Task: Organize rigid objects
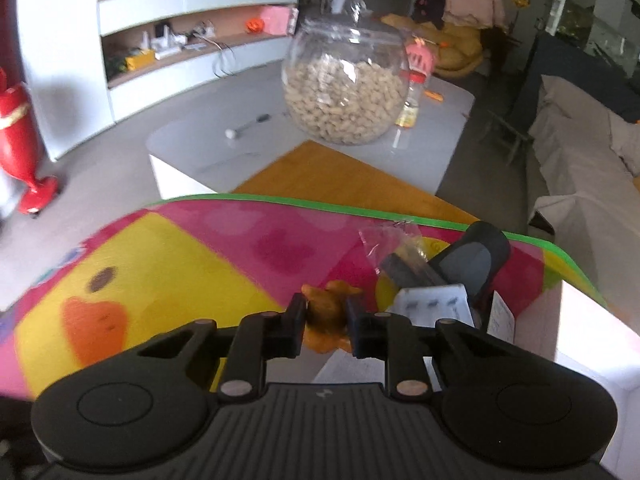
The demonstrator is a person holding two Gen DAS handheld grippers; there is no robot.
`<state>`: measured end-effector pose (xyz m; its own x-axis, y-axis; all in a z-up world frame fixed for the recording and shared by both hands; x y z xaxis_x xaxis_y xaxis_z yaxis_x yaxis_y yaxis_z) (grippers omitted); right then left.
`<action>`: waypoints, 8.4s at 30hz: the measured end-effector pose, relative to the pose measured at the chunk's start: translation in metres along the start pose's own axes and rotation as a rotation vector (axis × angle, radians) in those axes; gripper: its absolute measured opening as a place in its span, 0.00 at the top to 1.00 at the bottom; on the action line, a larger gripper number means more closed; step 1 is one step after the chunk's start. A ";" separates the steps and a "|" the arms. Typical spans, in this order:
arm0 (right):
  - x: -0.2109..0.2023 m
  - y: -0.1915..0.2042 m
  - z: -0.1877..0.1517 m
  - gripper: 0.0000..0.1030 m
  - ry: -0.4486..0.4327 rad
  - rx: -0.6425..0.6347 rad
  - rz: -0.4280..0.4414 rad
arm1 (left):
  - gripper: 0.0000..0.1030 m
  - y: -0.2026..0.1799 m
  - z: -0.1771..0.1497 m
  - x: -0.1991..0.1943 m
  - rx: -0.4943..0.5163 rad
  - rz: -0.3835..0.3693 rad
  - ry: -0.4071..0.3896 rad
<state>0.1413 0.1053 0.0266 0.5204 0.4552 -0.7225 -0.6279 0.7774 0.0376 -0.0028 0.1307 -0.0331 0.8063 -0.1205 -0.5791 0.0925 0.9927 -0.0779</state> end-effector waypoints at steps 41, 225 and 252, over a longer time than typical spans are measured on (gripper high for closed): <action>-0.090 0.014 -0.107 0.79 -0.093 0.054 0.221 | 0.70 0.017 0.018 -0.071 -0.018 0.059 -0.137; -0.110 -0.053 -0.145 0.40 -0.218 0.193 -0.086 | 0.67 -0.001 0.030 0.010 -0.080 0.037 -0.145; -0.132 -0.101 -0.183 0.52 -0.192 0.205 -0.301 | 0.64 -0.007 0.020 0.020 -0.142 -0.078 -0.122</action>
<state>0.0299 -0.1132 -0.0080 0.7737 0.2522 -0.5812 -0.3134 0.9496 -0.0051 0.0246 0.1220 -0.0275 0.8654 -0.1868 -0.4650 0.0816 0.9681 -0.2371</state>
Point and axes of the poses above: each gripper's, at about its wrist camera, not at the fingertips, and x roughly the way its jaws point, y to its left, z to its top, the point moved 6 cm from there along x, roughly the way its jaws point, and after that the axes turned 10 degrees about x, right-handed, at the moved point
